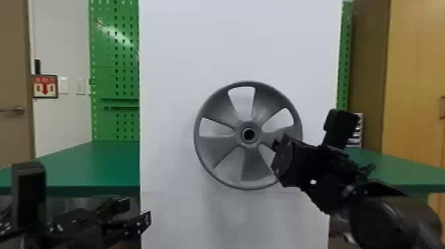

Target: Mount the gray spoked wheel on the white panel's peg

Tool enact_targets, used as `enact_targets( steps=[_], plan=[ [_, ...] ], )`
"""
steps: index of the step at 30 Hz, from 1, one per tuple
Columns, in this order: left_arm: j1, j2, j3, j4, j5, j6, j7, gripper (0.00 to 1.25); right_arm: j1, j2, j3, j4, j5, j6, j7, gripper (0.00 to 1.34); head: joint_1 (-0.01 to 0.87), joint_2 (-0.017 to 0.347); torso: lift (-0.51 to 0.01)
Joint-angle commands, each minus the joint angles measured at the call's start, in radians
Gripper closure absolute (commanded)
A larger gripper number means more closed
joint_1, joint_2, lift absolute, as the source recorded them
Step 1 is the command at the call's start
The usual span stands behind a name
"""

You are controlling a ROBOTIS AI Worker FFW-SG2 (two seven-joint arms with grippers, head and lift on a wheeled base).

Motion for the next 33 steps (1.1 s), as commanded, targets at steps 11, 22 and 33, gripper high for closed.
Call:
enact_targets(
  steps=[11,22,33],
  plan=[
    [-0.001,0.0,0.009,-0.009,0.008,0.0,0.0,0.51,0.197,0.036,0.006,-0.236,0.07,0.039,-0.054,0.0,0.084,-0.008,-0.484],
    [0.003,-0.002,0.04,-0.045,0.018,0.0,0.0,0.51,0.39,0.033,0.058,-0.302,0.134,0.038,-0.052,0.0,0.084,-0.008,-0.484],
    [0.008,-0.014,0.047,-0.063,0.016,-0.002,0.0,0.51,0.6,0.007,0.015,-0.351,0.173,0.002,0.003,0.0,0.084,-0.008,-0.484]
  ],
)
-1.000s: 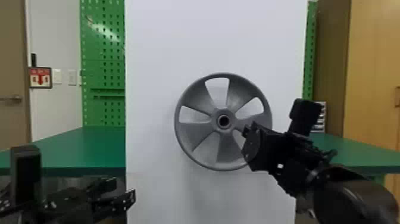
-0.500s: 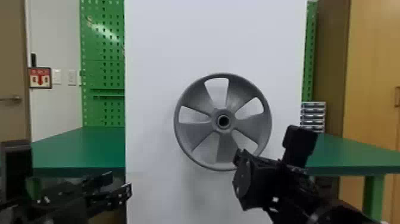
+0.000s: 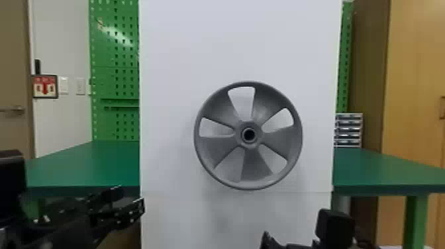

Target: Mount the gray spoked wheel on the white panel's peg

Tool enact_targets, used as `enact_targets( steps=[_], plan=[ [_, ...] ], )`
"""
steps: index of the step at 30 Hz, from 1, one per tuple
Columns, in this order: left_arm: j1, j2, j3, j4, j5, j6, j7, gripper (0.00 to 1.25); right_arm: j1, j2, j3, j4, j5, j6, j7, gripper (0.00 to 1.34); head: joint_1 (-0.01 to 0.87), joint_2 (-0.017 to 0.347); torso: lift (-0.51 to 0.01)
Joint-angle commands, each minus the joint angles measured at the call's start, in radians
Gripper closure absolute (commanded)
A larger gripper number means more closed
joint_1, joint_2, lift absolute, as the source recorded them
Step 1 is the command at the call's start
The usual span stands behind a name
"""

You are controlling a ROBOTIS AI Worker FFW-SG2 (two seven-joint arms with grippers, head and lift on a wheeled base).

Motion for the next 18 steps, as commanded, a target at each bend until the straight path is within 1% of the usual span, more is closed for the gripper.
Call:
enact_targets(
  steps=[1,3,6,9,11,15,18],
  plan=[
    [0.0,-0.004,0.001,-0.004,-0.002,0.0,0.0,0.51,0.083,-0.002,-0.022,-0.008,0.021,-0.018,0.016,0.0,0.084,-0.008,-0.484],
    [0.0,-0.007,0.001,-0.004,-0.002,0.0,0.0,0.51,0.106,-0.002,-0.027,-0.008,0.041,-0.032,0.027,0.0,0.084,-0.008,-0.484],
    [0.0,-0.01,-0.001,-0.003,-0.005,0.0,0.0,0.51,0.141,0.002,-0.044,0.0,0.049,-0.045,0.05,0.0,0.084,-0.008,-0.484],
    [0.0,-0.012,-0.003,-0.003,-0.01,-0.002,0.0,0.51,0.18,0.012,-0.056,0.006,0.09,-0.067,0.079,0.0,0.084,-0.008,-0.484],
    [0.002,-0.015,-0.001,-0.004,-0.01,-0.003,0.0,0.51,0.206,0.018,-0.059,0.02,0.127,-0.105,0.099,0.0,0.084,-0.008,-0.484],
    [0.004,-0.016,-0.001,-0.003,-0.011,-0.005,0.0,0.51,0.238,0.039,-0.081,0.054,0.182,-0.156,0.157,0.0,0.084,-0.008,-0.484],
    [0.005,-0.016,0.001,-0.003,-0.011,-0.005,-0.002,0.51,0.26,0.056,-0.091,0.094,0.22,-0.22,0.209,0.0,0.084,-0.008,-0.484]
  ],
)
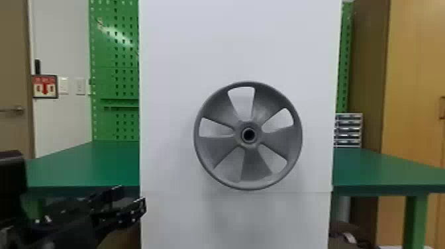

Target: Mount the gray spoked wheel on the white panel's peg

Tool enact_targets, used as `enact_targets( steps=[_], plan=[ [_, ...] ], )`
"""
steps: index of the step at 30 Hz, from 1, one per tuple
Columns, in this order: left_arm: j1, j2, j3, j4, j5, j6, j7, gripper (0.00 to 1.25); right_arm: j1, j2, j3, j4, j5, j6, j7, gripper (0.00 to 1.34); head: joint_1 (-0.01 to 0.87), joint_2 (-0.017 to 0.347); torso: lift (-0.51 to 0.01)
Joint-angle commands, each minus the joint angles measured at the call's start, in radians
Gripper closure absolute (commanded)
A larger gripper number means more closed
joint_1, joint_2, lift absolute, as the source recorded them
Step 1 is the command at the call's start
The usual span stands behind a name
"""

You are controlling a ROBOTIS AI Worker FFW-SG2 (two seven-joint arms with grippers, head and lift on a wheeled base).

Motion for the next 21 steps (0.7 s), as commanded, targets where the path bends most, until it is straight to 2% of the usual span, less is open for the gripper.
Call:
enact_targets(
  steps=[1,5,13,21],
  plan=[
    [0.002,-0.002,0.001,0.001,-0.002,0.0,0.0,0.51,0.038,0.029,-0.019,0.059,0.071,-0.1,0.056,0.0,0.084,-0.008,-0.484],
    [0.005,-0.005,0.003,0.001,-0.002,-0.002,-0.001,0.51,0.056,0.053,-0.034,0.116,0.137,-0.192,0.119,0.0,0.084,-0.008,-0.484],
    [0.005,-0.007,0.006,0.001,-0.004,-0.002,-0.001,0.51,0.074,0.101,-0.045,0.276,0.18,-0.373,0.222,0.0,0.084,-0.008,-0.484],
    [0.006,-0.01,0.005,0.001,-0.007,-0.003,-0.001,0.51,0.085,0.133,-0.066,0.429,0.21,-0.508,0.266,0.0,0.084,-0.008,-0.484]
  ],
)
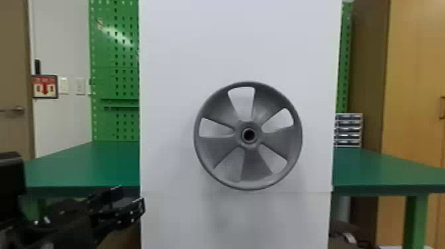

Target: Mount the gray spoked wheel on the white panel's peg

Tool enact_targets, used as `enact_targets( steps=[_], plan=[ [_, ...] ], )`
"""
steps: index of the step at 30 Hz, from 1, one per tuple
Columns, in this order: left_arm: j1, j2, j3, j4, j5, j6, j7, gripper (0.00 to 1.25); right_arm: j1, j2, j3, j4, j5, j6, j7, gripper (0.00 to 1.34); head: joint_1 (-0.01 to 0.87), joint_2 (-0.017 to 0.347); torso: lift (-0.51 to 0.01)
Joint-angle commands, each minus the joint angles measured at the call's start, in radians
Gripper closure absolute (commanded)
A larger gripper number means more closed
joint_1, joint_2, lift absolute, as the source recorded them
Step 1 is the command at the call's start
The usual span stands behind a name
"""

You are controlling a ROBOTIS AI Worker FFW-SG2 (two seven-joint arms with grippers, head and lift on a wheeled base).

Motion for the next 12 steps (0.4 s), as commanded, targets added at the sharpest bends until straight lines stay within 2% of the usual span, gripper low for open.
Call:
enact_targets(
  steps=[1,8,12],
  plan=[
    [0.001,-0.001,-0.002,0.0,-0.004,-0.001,0.0,0.51,0.008,0.018,-0.019,0.082,0.012,-0.052,0.013,0.0,0.084,-0.008,-0.484],
    [0.001,-0.003,-0.004,0.0,-0.007,0.0,0.0,0.51,0.031,0.044,-0.058,0.214,0.053,-0.147,0.015,0.0,0.084,-0.008,-0.484],
    [0.001,-0.003,-0.005,0.0,-0.008,-0.001,0.0,0.51,0.037,0.061,-0.088,0.263,0.067,-0.183,0.015,0.0,0.084,-0.008,-0.484]
  ],
)
